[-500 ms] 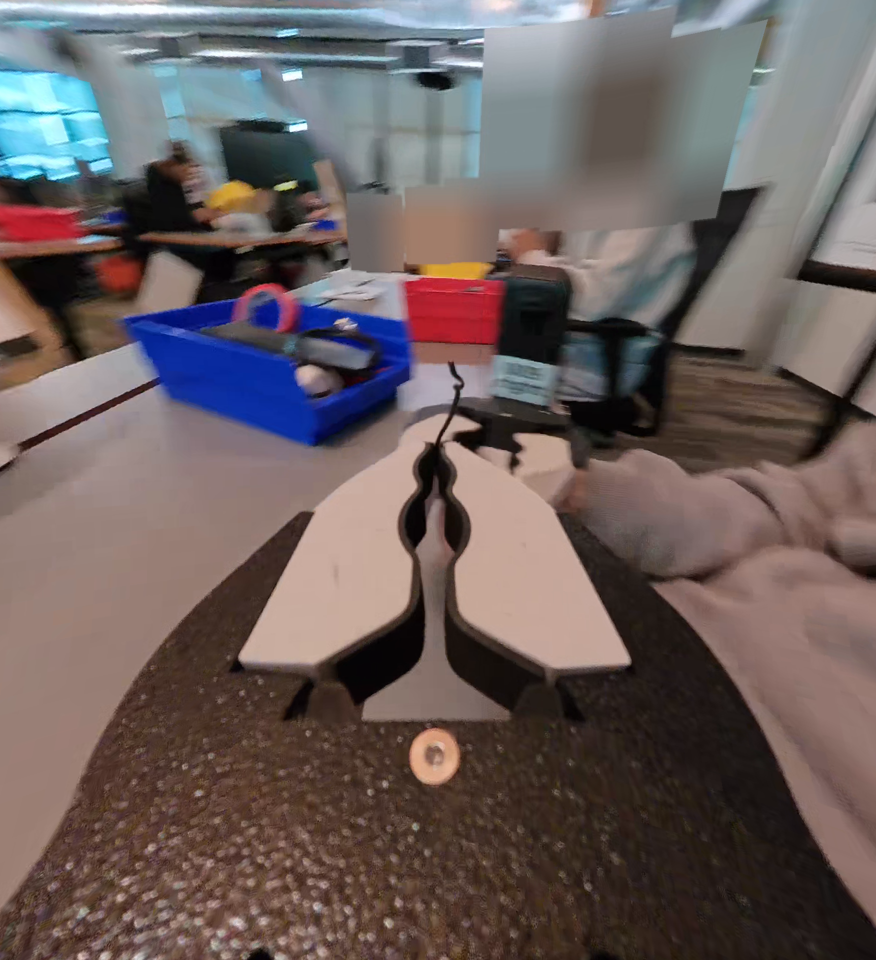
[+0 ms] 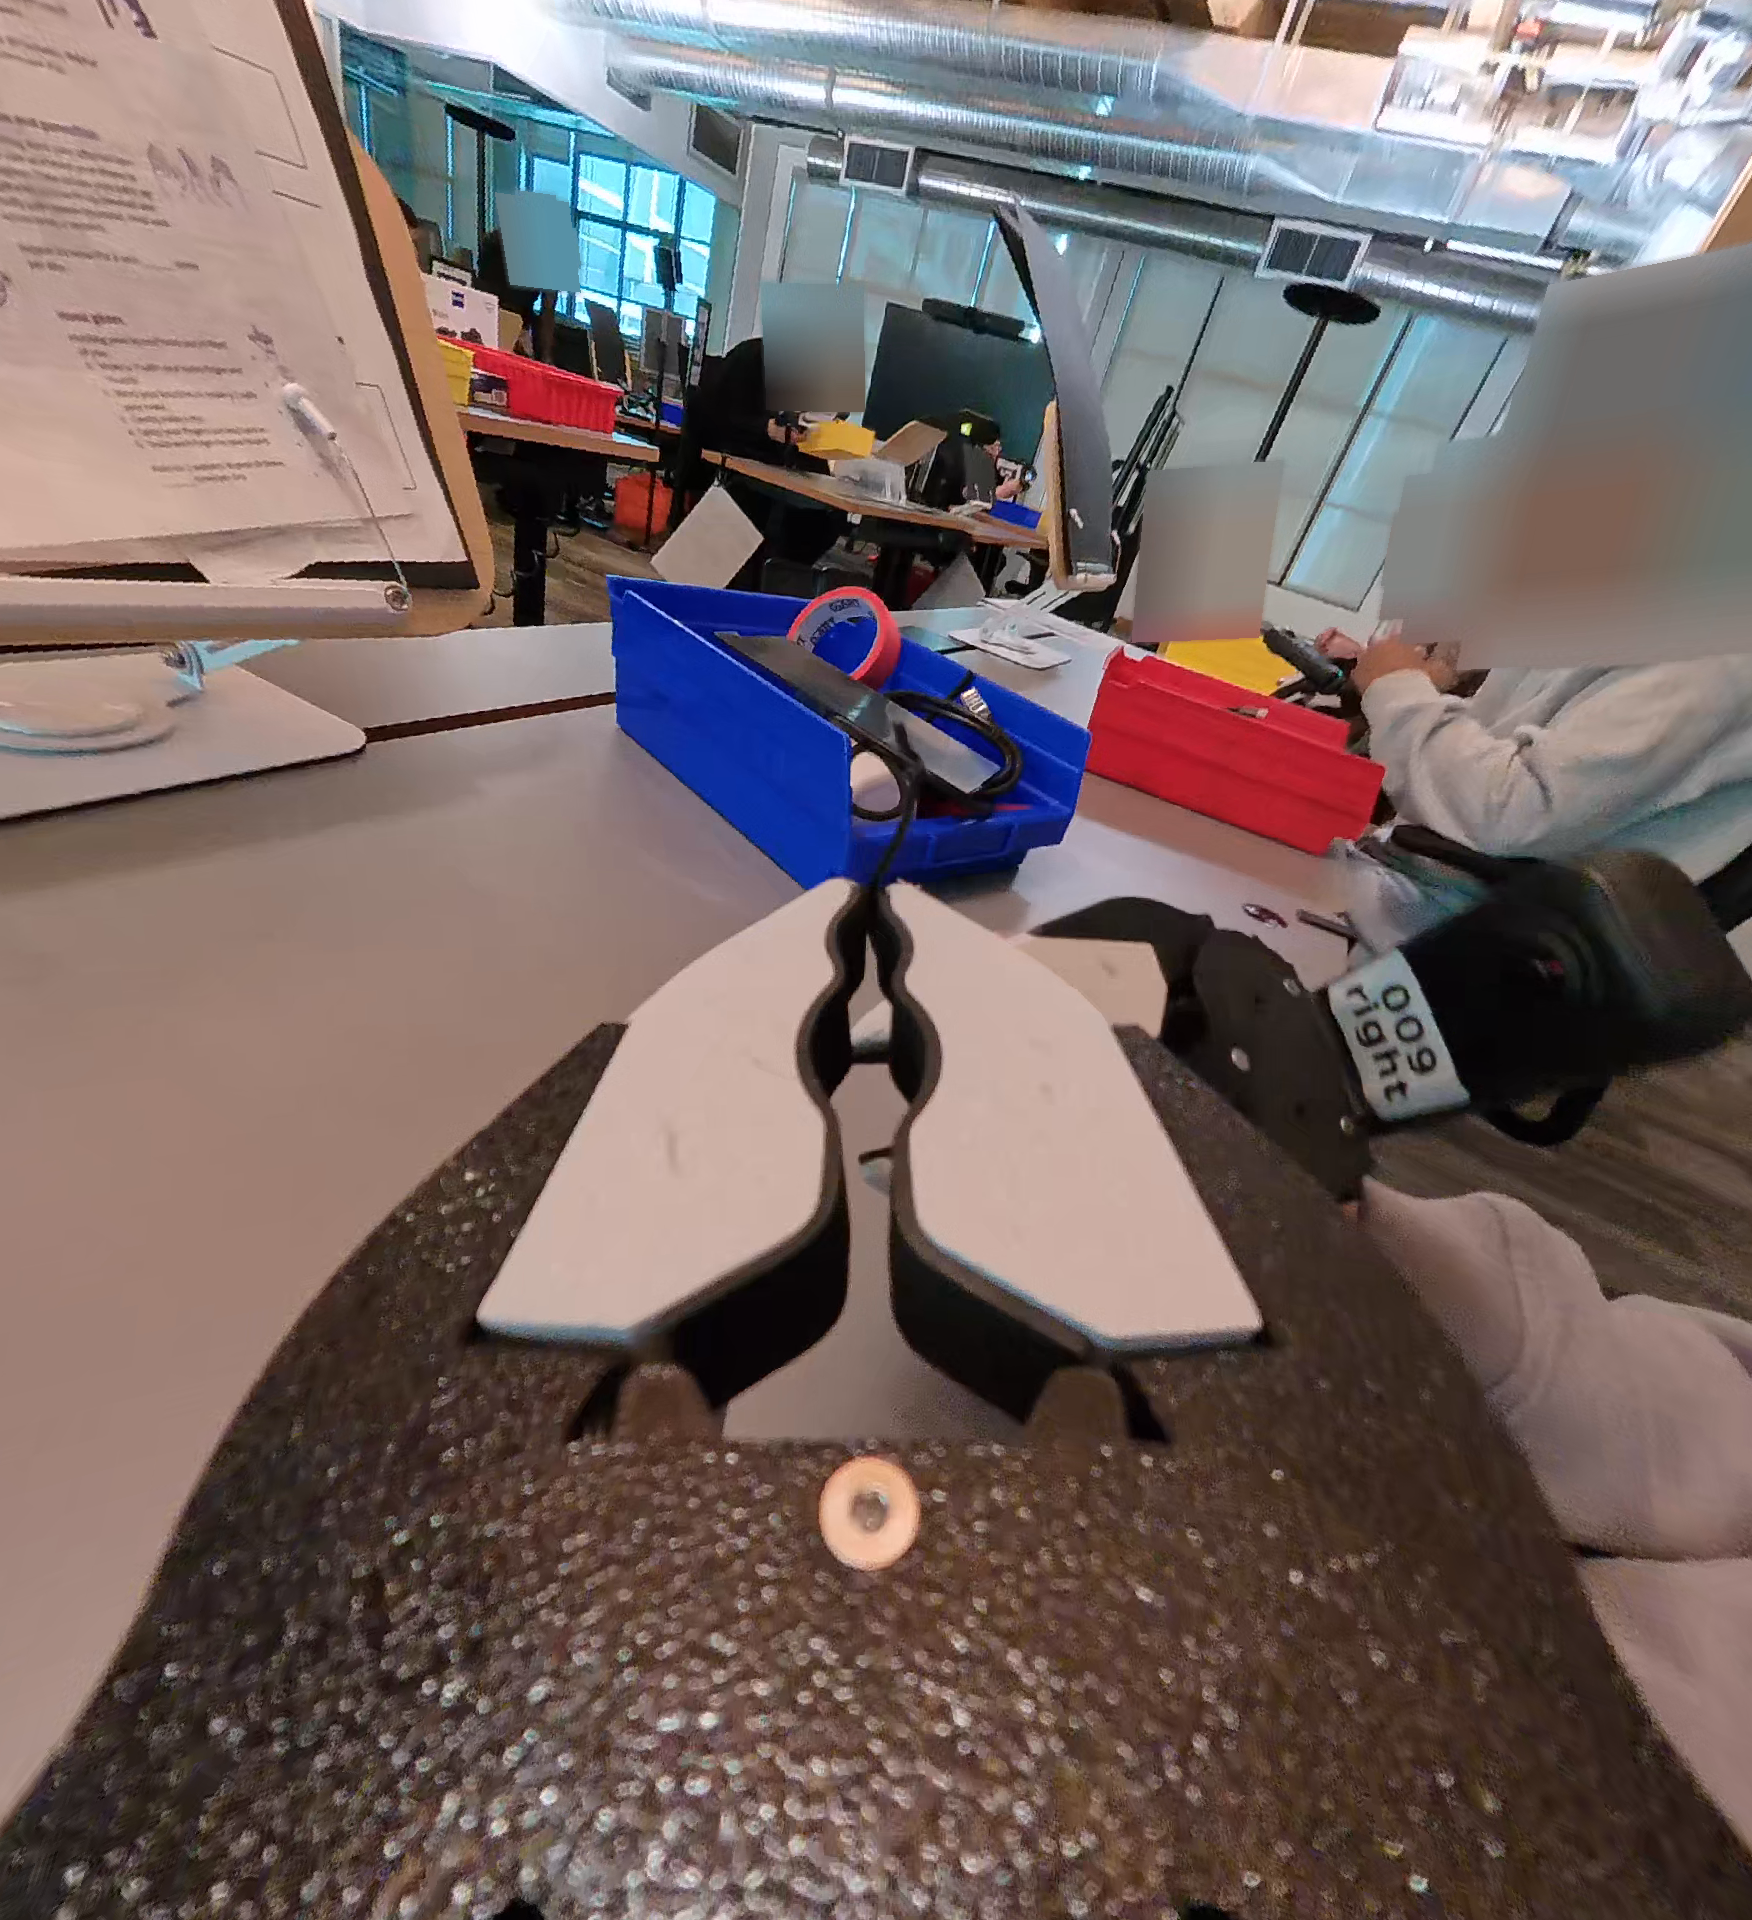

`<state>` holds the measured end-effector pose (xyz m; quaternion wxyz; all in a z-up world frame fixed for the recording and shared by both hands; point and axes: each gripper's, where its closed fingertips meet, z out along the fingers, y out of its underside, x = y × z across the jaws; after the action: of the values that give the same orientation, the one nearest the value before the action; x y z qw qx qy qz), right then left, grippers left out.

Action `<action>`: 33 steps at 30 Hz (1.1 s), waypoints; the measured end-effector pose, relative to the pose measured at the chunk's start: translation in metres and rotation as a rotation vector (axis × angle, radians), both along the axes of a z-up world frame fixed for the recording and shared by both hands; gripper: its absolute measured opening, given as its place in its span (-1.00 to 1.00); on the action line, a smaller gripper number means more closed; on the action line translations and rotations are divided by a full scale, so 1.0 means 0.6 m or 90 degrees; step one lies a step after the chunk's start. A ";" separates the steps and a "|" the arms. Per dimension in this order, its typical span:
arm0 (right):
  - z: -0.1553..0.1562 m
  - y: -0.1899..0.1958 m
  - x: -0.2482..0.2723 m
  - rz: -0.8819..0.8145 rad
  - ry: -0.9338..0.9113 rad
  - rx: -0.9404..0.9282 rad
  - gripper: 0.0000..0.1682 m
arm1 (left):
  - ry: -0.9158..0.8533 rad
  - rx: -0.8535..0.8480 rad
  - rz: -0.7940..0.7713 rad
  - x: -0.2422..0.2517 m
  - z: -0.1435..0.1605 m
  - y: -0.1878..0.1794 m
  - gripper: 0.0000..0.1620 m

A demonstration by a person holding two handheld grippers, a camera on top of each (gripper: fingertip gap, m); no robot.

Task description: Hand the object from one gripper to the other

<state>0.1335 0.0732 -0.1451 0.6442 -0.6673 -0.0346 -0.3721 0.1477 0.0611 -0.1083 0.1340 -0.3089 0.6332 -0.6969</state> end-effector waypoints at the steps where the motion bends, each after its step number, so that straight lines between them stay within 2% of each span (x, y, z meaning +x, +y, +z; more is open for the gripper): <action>1: 0.003 -0.001 0.000 -0.017 -0.038 -0.008 -0.78 | 0.006 -0.007 0.004 0.001 0.000 0.000 -0.99; 7: 0.032 -0.018 -0.002 -0.118 -0.255 -0.040 -0.77 | 0.078 -0.066 0.028 0.010 -0.003 0.014 -0.99; 14: 0.013 -0.001 -0.006 -0.151 -0.366 -0.154 -0.78 | 0.159 -0.124 0.004 0.017 -0.019 0.014 -0.99; 20: 0.018 -0.002 -0.010 -0.143 -0.363 -0.139 -0.94 | 0.173 -0.131 0.001 0.019 -0.024 0.012 -0.99; 27: 0.017 -0.002 -0.008 -0.143 -0.356 -0.139 -1.00 | 0.176 -0.126 0.000 0.020 -0.029 0.011 -0.99; 30: 0.025 -0.005 -0.009 -0.124 -0.312 -0.092 -1.00 | 0.162 -0.128 -0.008 0.018 -0.023 0.012 -0.98; 33: 0.047 -0.014 -0.016 -0.073 -0.217 0.015 -1.00 | 0.096 -0.157 -0.011 0.016 0.001 0.019 -0.93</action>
<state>0.1241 0.0647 -0.1167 0.6146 -0.5879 -0.1011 -0.5162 0.1573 0.0725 -0.1077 0.0408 -0.3692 0.5534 -0.7455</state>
